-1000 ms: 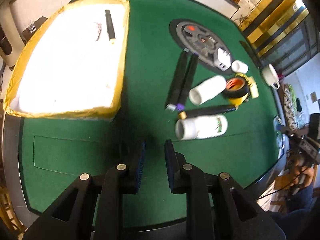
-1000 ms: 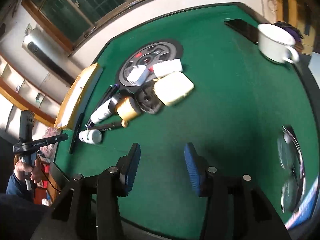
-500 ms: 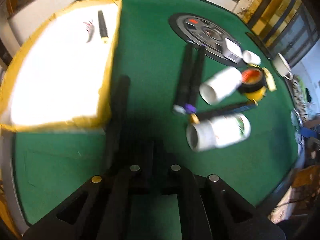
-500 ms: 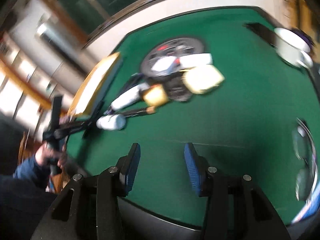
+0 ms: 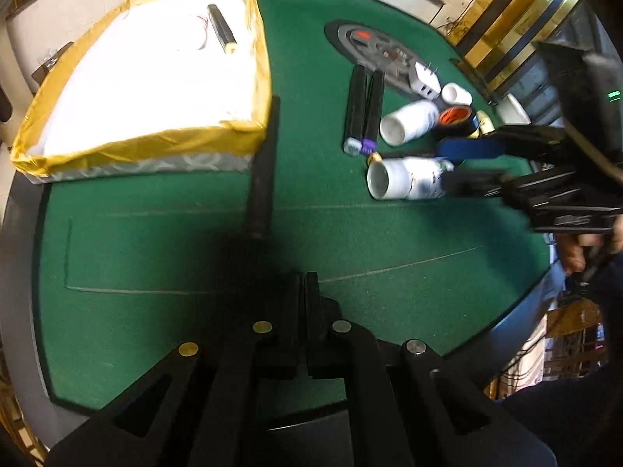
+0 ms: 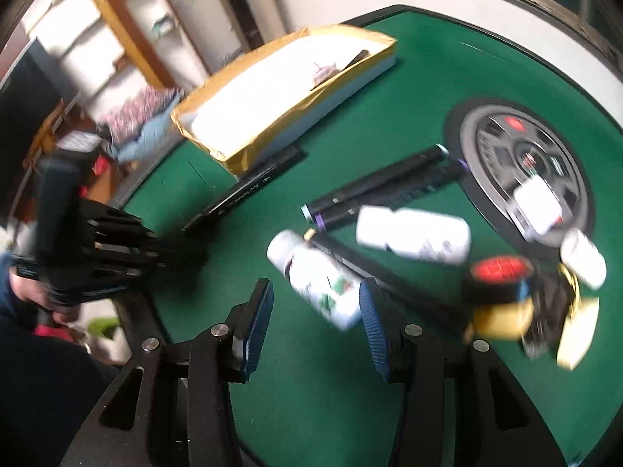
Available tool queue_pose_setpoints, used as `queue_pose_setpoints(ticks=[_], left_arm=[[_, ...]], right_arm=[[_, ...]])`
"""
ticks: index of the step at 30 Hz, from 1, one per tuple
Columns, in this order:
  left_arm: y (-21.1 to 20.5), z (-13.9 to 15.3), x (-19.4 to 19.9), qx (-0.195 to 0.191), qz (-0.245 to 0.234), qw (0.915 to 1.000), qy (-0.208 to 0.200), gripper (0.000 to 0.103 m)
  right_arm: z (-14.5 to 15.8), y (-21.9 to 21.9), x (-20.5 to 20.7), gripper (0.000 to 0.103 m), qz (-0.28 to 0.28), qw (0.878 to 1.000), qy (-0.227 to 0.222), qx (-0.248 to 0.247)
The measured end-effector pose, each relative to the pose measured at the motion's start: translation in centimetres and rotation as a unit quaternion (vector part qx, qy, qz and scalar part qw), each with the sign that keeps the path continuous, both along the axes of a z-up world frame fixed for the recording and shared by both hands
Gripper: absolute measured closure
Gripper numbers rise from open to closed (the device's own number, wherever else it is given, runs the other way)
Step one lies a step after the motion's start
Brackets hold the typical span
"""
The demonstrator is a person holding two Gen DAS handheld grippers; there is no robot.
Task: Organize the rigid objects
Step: 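Grasp the white bottle with green label using the right gripper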
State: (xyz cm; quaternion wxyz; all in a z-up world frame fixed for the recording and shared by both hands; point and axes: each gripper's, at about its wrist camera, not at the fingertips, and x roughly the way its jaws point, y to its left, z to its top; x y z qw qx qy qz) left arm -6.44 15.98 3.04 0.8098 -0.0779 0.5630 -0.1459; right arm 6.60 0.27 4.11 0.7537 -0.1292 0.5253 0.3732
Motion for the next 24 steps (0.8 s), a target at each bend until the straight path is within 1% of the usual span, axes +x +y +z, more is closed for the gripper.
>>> queue_pose_setpoints(ticks=[3, 4, 6, 10, 12, 14, 15, 16, 17, 18, 19, 20, 21, 22, 24], left_arm=[[1.5, 0.4, 0.9, -0.015, -0.006, 0.9999, 0.003, 0.101], [1.8, 0.2, 1.4, -0.017, -0.012, 0.9997, 0.009, 0.101], [1.8, -0.1, 2.2, -0.009, -0.027, 0.9995, 0.014, 0.101], [0.4, 0.2, 4.2, 0.002, -0.065, 0.9979, 0.002, 0.101], [-0.6, 0.2, 5.2, 0.017, -0.074, 0.9971, 0.000, 0.100], [-2.1, -0.6, 6.3, 0.060, -0.071, 0.9955, 0.018, 0.100], [-2.6, -0.8, 6.5, 0.074, -0.071, 0.9945, 0.022, 0.099], [-3.2, -0.5, 6.7, 0.086, -0.066, 0.9941, 0.000, 0.093], [-3.6, -0.7, 6.9, 0.097, -0.061, 0.9935, 0.000, 0.092], [-3.9, -0.6, 7.0, 0.101, -0.054, 0.9933, -0.010, 0.091], [-4.1, -0.6, 7.2, 0.099, -0.051, 0.9936, -0.016, 0.091], [-4.2, -0.7, 7.2, 0.101, -0.047, 0.9935, -0.021, 0.091], [-4.6, -0.6, 7.0, 0.110, -0.045, 0.9927, -0.023, 0.093], [-4.7, -0.6, 6.9, 0.109, -0.046, 0.9928, -0.022, 0.103], [-4.8, -0.6, 6.6, 0.089, -0.045, 0.9949, -0.008, 0.103]], right_arm=[[-1.4, 1.6, 0.3, 0.062, 0.004, 1.000, 0.003, -0.030], [-1.8, 2.0, 0.1, 0.061, 0.005, 0.999, 0.007, -0.039], [-2.0, 2.5, -0.3, 0.061, 0.006, 0.999, 0.015, -0.051], [-2.8, 2.9, -1.8, 0.063, -0.035, 0.997, 0.034, -0.064], [-3.0, 3.4, -2.1, 0.063, -0.055, 0.995, 0.024, -0.075], [-3.3, 3.6, -1.9, 0.063, -0.074, 0.994, 0.022, -0.083], [-3.4, 3.5, -1.7, 0.063, -0.084, 0.993, 0.026, -0.083], [-3.5, 3.3, -1.4, 0.063, -0.096, 0.992, 0.031, -0.080], [-3.5, 3.0, -1.3, 0.063, -0.104, 0.991, 0.034, -0.074], [-3.5, 2.5, -1.2, 0.063, -0.113, 0.991, 0.040, -0.061], [-3.5, 1.6, -1.3, 0.064, -0.126, 0.990, 0.047, -0.045], [-3.4, 1.0, -1.2, 0.072, -0.129, 0.990, 0.050, -0.038], [-3.3, 0.3, -1.5, 0.071, -0.134, 0.989, 0.053, -0.031], [-3.1, -0.8, -1.8, 0.072, -0.146, 0.988, 0.055, -0.023], [-2.8, -2.8, -2.5, 0.072, -0.169, 0.983, 0.065, 0.001]])
